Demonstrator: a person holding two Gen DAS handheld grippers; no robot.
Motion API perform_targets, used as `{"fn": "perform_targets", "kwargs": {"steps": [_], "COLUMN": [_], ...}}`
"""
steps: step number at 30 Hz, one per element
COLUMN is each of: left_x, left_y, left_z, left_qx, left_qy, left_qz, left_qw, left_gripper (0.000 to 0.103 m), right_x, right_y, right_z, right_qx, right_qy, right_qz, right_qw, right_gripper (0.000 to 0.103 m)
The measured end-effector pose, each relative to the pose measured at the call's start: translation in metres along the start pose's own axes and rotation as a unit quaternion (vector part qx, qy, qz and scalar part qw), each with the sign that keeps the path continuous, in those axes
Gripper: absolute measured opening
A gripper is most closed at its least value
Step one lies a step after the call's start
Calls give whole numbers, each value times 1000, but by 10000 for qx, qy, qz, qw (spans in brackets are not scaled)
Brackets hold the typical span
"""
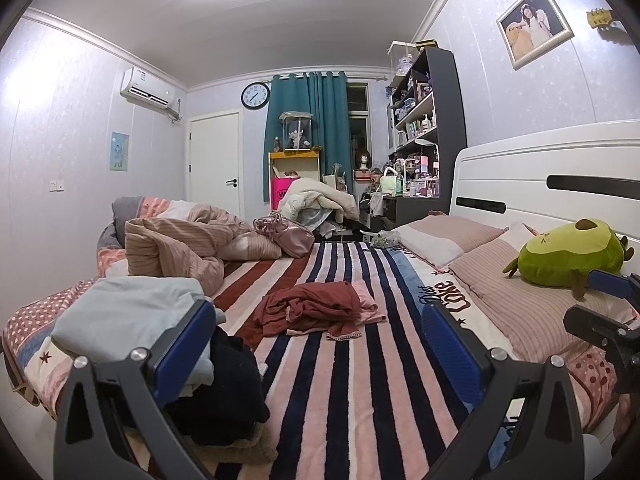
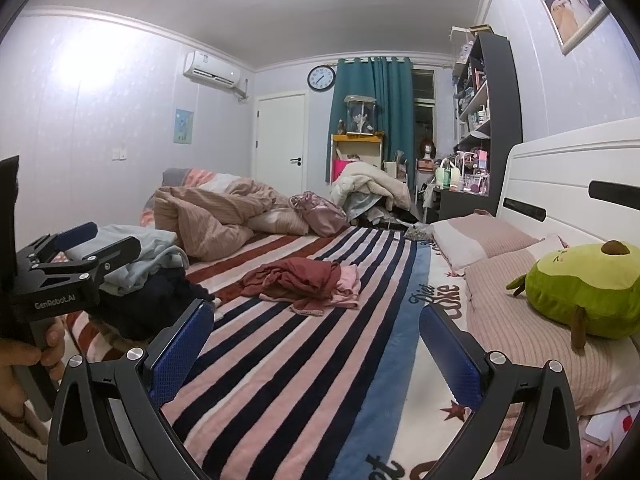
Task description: Fold small clothes
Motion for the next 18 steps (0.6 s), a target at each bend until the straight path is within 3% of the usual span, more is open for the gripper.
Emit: {"fn": "perform_targets", "kwargs": {"steps": [18], "left_x": [-1], "left_y": [-2], "left_z": [3], "left_qx": [17], "left_qy": [-22], "left_qz": [-32], "left_qw": [10000], "left_gripper": [102], "right_x": [2], "right_y": [1], "right_z": [-6], "right_qx": [63], "right_qy": [-41], "right_qz": [-25], "right_qw": [10000], "right_gripper": [103]}}
Point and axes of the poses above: each gripper's, at about its wrist camera, not at the fingertips, and y roughly against the way its jaws point, z to its right, x to its top, the point moved 8 cm from there along -y, roughly the way its jaws point, and after that the axes turned 11 degrees about -z, right-handed, at the moved point
